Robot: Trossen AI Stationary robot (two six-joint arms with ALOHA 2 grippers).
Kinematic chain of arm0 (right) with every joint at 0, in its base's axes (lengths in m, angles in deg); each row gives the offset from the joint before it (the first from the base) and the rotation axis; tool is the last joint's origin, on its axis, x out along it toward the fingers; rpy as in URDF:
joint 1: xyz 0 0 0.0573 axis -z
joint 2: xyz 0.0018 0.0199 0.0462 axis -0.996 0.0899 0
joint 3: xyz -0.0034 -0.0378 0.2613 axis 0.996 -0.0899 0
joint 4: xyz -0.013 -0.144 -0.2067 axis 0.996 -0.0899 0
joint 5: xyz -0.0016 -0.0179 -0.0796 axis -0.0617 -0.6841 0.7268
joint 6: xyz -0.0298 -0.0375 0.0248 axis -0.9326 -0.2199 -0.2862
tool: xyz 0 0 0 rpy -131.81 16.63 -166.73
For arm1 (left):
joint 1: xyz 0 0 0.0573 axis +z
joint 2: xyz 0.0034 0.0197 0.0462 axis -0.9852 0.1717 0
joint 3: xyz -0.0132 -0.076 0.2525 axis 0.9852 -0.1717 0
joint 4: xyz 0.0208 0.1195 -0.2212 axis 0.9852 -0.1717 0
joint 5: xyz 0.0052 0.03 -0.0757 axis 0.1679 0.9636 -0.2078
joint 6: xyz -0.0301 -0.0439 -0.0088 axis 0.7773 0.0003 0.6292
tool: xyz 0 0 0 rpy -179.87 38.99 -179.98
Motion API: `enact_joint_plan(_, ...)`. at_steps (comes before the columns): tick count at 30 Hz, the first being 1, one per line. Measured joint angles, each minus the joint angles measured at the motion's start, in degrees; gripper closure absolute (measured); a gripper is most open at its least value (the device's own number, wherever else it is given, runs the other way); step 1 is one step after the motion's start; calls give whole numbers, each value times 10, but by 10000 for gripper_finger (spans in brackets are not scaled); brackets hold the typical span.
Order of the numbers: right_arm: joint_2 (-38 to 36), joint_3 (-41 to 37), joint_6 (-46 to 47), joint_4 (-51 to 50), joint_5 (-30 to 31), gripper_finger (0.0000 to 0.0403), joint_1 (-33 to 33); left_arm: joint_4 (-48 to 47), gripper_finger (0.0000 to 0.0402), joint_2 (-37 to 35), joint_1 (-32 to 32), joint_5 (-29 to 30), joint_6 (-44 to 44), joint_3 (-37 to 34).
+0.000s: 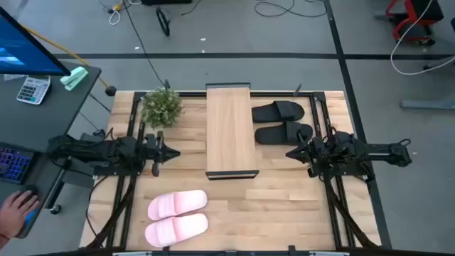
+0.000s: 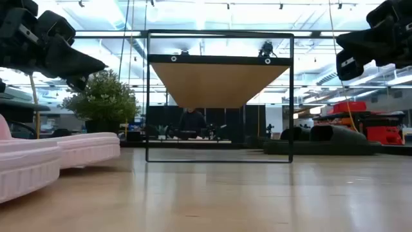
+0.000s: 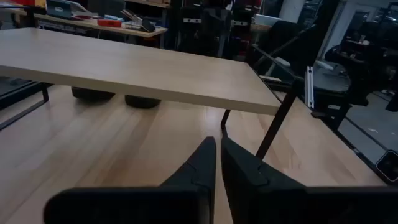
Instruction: Pick and place slides into the shelf
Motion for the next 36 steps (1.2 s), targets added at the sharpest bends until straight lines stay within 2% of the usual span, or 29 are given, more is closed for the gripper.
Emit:
enact_joint_plan(15, 0, 0, 0, 0, 0, 380, 0, 0, 378, 0, 0, 0, 0, 0)
enact_joint_plan(28, 0, 0, 0, 0, 0, 380, 0, 0, 363, 0, 0, 0, 0, 0)
enact_joint_plan(36, 0, 0, 0, 0, 0, 380, 0, 0, 374, 0, 0, 0, 0, 0)
